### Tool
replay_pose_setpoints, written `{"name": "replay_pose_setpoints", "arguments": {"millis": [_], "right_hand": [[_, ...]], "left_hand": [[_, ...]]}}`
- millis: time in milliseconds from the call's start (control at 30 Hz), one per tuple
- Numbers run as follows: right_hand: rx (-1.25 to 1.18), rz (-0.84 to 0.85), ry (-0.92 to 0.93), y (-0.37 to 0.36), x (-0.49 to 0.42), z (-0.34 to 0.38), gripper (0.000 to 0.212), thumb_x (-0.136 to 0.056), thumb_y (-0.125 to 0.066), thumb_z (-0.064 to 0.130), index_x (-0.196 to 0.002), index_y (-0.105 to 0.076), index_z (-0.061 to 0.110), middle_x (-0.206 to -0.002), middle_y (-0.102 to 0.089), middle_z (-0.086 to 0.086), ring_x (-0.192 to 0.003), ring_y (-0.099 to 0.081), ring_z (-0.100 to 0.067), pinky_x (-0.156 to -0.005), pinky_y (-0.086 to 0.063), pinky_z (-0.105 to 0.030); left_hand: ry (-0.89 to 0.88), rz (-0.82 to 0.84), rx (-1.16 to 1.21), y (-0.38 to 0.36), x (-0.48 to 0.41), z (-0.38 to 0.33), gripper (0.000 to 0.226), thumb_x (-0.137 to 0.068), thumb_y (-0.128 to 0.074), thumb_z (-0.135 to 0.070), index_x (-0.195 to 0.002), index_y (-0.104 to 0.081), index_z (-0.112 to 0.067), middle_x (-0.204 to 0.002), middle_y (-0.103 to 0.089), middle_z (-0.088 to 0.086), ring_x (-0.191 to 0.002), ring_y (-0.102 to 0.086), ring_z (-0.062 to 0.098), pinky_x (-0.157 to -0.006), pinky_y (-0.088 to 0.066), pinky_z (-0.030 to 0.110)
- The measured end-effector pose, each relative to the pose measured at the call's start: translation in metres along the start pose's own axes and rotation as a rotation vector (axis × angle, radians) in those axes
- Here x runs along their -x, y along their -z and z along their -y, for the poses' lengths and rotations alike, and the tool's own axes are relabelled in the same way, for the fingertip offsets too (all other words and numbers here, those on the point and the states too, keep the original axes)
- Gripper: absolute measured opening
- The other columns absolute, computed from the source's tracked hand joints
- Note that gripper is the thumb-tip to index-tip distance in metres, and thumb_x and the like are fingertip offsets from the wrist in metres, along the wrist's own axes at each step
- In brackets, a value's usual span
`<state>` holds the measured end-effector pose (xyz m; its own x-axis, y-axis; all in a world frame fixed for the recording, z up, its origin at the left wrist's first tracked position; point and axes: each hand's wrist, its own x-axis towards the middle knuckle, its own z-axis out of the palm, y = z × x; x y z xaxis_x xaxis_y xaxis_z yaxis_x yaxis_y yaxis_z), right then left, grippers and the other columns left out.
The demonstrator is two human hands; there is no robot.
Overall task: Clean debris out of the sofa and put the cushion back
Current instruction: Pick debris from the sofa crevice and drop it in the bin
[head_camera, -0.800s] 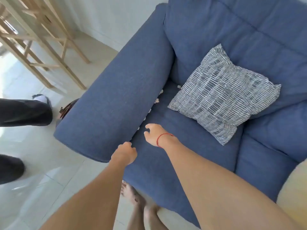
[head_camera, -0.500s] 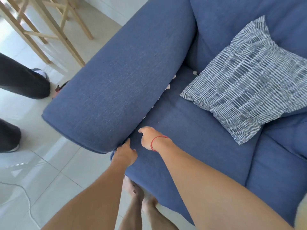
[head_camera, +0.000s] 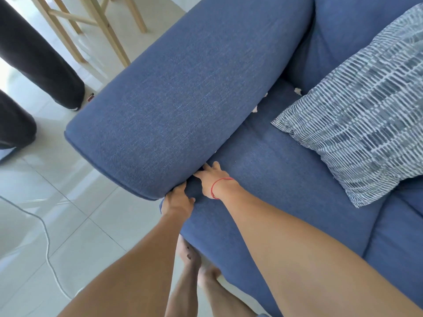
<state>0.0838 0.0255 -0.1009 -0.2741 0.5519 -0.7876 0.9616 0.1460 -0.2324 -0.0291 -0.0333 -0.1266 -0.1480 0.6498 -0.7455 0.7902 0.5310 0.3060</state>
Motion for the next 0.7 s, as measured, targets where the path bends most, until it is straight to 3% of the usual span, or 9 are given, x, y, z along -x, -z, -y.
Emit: {"name": "replay_pose_setpoints", "arguments": {"millis": [233, 533, 700], "right_hand": [[-0.017, -0.041, -0.017, -0.001, -0.004, 0.002, 0.066, -0.086, -0.048, -0.001, -0.145, -0.036, 0.024, -0.149, -0.035, 0.004, -0.131, -0.029, -0.03, -0.097, -0.044, -0.042], [-0.096, -0.127, 0.008, -0.006, 0.004, -0.002, 0.061, -0.084, -0.048, -0.006, -0.138, -0.045, 0.02, -0.146, -0.042, 0.006, -0.125, -0.034, -0.03, -0.089, -0.046, -0.04], [-0.116, -0.128, 0.026, -0.006, 0.005, -0.006, 0.061, -0.085, -0.048, -0.004, -0.14, -0.044, 0.021, -0.145, -0.044, 0.007, -0.125, -0.034, -0.03, -0.089, -0.046, -0.041]], "left_hand": [[0.045, 0.027, -0.08, 0.001, -0.006, -0.002, 0.072, -0.09, -0.063, -0.03, -0.151, -0.025, -0.027, -0.149, -0.042, 0.005, -0.134, -0.044, 0.03, -0.108, -0.041, 0.038], [0.056, -0.01, -0.08, 0.003, -0.001, -0.002, 0.065, -0.088, -0.064, -0.031, -0.146, -0.037, -0.023, -0.143, -0.049, 0.006, -0.13, -0.048, 0.031, -0.105, -0.044, 0.037], [0.037, 0.09, -0.069, 0.005, -0.005, -0.006, 0.079, -0.089, -0.062, -0.026, -0.153, -0.016, -0.031, -0.153, -0.035, 0.003, -0.138, -0.039, 0.029, -0.109, -0.04, 0.038]]}}
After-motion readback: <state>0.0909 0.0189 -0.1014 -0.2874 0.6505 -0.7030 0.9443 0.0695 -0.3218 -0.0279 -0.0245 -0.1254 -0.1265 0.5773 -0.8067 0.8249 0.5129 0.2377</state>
